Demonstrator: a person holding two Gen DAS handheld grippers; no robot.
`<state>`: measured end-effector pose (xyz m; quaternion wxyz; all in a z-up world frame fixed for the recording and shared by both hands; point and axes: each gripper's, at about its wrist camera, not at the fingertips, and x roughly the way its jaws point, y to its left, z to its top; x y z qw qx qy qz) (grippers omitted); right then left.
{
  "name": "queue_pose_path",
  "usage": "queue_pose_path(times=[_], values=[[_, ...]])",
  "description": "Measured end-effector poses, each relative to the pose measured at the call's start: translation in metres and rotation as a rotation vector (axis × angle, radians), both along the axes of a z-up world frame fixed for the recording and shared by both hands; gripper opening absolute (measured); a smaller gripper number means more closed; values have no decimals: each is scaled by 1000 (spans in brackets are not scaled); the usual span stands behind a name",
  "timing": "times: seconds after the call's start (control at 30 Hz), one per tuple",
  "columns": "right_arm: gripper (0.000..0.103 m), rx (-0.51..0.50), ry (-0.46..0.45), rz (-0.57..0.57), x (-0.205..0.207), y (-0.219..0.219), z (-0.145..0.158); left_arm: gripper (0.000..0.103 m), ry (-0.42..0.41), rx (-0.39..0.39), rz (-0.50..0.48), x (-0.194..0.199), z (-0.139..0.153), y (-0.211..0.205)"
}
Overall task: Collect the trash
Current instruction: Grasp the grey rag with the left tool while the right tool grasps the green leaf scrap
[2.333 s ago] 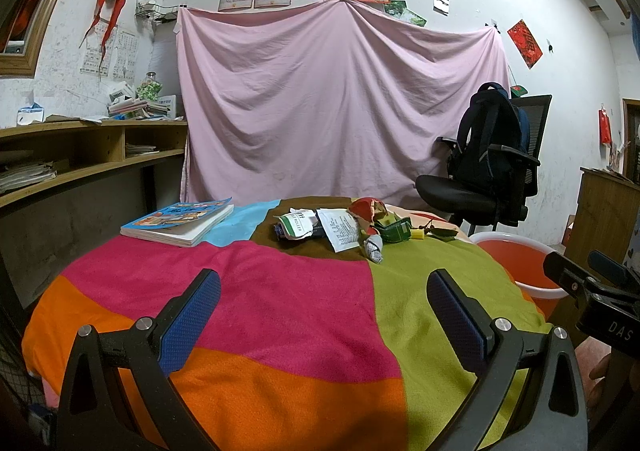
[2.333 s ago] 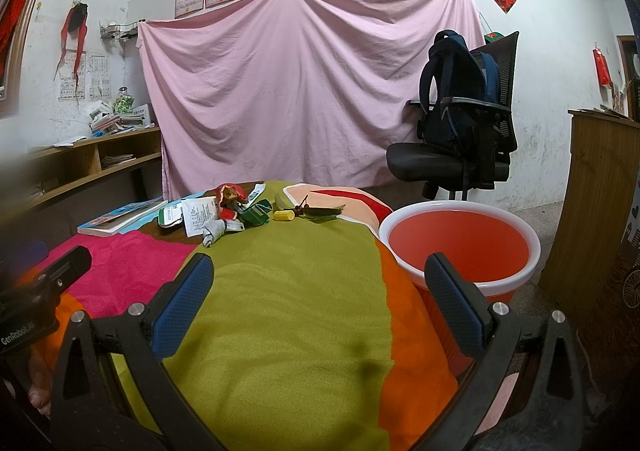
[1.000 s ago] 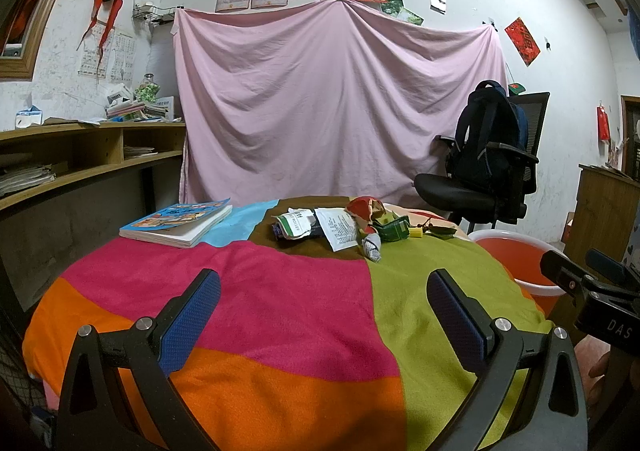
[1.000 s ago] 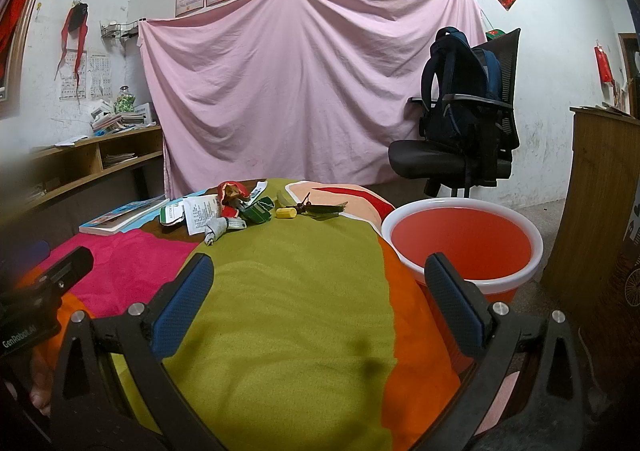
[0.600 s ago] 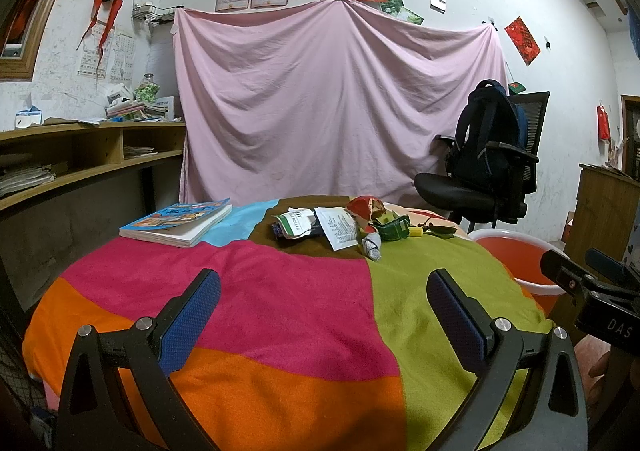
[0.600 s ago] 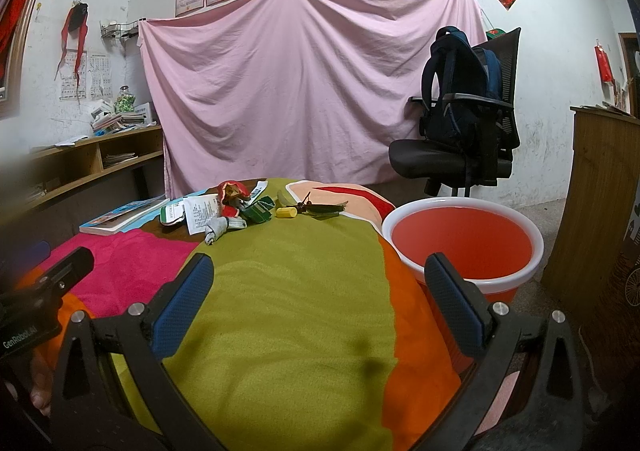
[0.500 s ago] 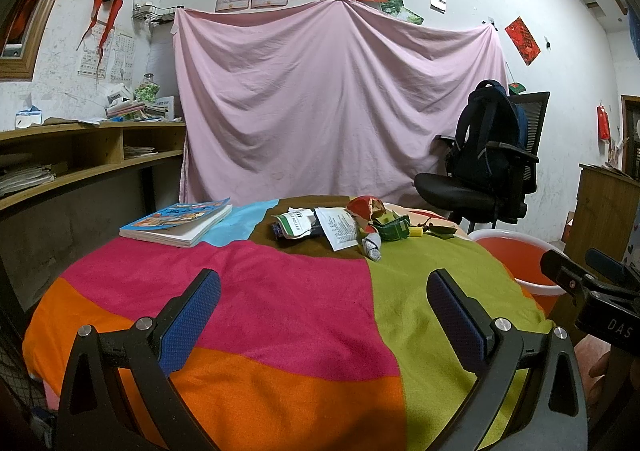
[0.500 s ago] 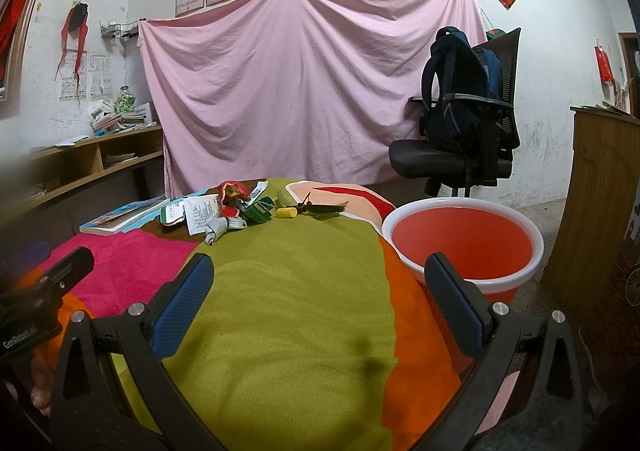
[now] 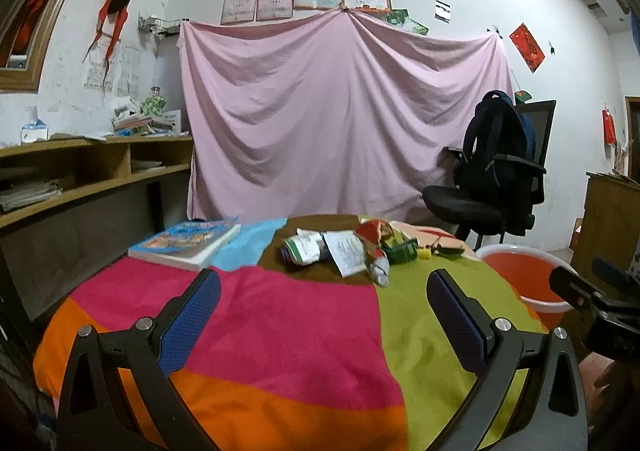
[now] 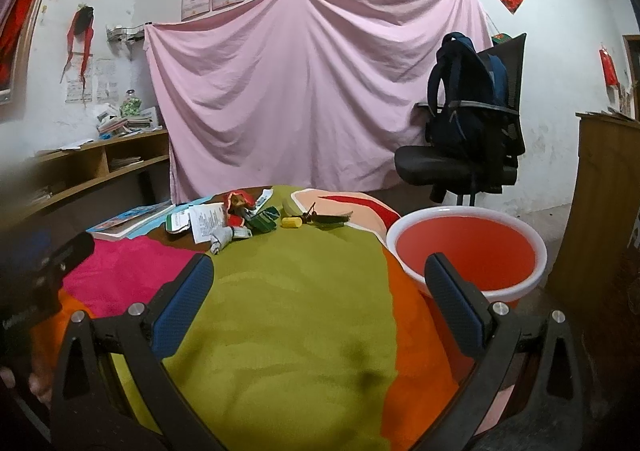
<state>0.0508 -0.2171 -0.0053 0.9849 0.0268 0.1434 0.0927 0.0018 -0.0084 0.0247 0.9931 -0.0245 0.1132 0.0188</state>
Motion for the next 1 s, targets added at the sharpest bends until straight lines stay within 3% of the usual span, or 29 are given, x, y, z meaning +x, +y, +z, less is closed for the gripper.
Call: queue_pose_path(times=[0.4, 0.57, 0.73, 1.0], values=[[103, -33, -132, 22, 26, -8, 38, 101, -105, 21, 12, 37, 34, 4], [103, -39, -187, 30, 56, -13, 57, 101, -133, 30, 8, 57, 43, -1], [103, -41, -168, 33, 100, -14, 64, 101, -142, 50, 3, 83, 45, -6], [103, -80, -113, 92, 153, -7, 46, 101, -145, 75, 13, 115, 40, -9]])
